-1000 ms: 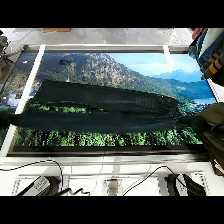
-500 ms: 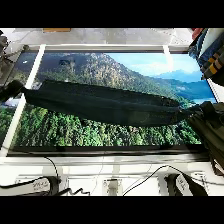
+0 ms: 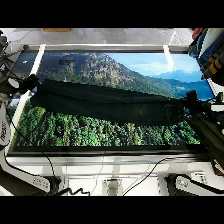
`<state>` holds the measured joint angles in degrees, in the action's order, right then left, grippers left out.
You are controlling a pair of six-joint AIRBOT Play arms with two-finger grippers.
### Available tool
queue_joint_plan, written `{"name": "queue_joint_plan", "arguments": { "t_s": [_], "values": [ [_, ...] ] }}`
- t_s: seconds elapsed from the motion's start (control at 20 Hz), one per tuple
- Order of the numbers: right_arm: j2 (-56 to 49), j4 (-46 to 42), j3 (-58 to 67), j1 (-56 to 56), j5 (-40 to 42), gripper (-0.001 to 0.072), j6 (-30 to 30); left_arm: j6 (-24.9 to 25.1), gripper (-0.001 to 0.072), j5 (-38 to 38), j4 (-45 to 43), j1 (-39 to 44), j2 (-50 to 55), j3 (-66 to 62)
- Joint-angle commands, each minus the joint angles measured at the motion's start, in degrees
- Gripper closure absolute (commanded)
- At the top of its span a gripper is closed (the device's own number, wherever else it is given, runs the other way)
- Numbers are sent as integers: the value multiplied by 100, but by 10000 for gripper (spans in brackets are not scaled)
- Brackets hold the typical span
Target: Fold the clothes and pants, and hang the long-sleeved shirts on hangers.
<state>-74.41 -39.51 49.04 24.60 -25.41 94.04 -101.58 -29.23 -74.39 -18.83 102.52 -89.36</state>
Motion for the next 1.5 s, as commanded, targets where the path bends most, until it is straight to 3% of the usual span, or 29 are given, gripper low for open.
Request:
{"name": "queue_joint_plan", "arguments": {
  "t_s": [0.0, 0.4, 0.45, 0.5, 0.55, 0.6, 0.8, 0.9, 1.0, 1.1, 1.2, 1.3, 1.45],
  "values": [
    [-520, 678, 94, -428, 1309, 676, 4, -179, 678, 660, 46, 42, 199, -83],
    [-1532, 662, 1335, -745, 1707, 673, -2, -369, 676, 1744, 310, 240, 494, -83],
    [-1578, 651, 1384, -745, 1733, 601, -2, -369, 662, 1860, 310, 273, 555, -85],
    [-1589, 601, 1412, -752, 1722, 362, -33, -363, 470, 1928, 304, 310, 584, -87],
    [-1587, 426, 1464, -750, 1674, 212, -225, -308, 168, 1943, 286, 323, 584, -87],
    [-1587, 155, 1561, -748, 1539, 197, -525, -302, 3, 1930, 286, 326, 549, -90],
    [-1381, -474, 1832, -743, 1362, 177, -820, -101, 3, 1816, 149, 212, 87, -87],
    [-1220, -546, 1834, -743, 1338, 177, -820, -87, 3, 1296, -282, 83, -249, -87],
    [-1078, -603, 1834, -743, 1143, 178, -822, -92, 26, 9, -636, -151, -525, -85],
    [-1001, -654, 1834, -745, 938, 179, -820, -87, 203, -1554, -817, -479, -640, -68],
    [-979, -776, 1834, -745, 715, 179, -822, -90, 203, -2605, -734, -748, -651, 79],
    [-981, -907, 1834, -745, 492, 180, -822, -87, 200, -2876, -334, -820, -660, 409],
    [-981, -1029, 1834, -745, 304, 181, -820, -160, 144, -2323, 485, -723, -647, 953]
  ]
}}
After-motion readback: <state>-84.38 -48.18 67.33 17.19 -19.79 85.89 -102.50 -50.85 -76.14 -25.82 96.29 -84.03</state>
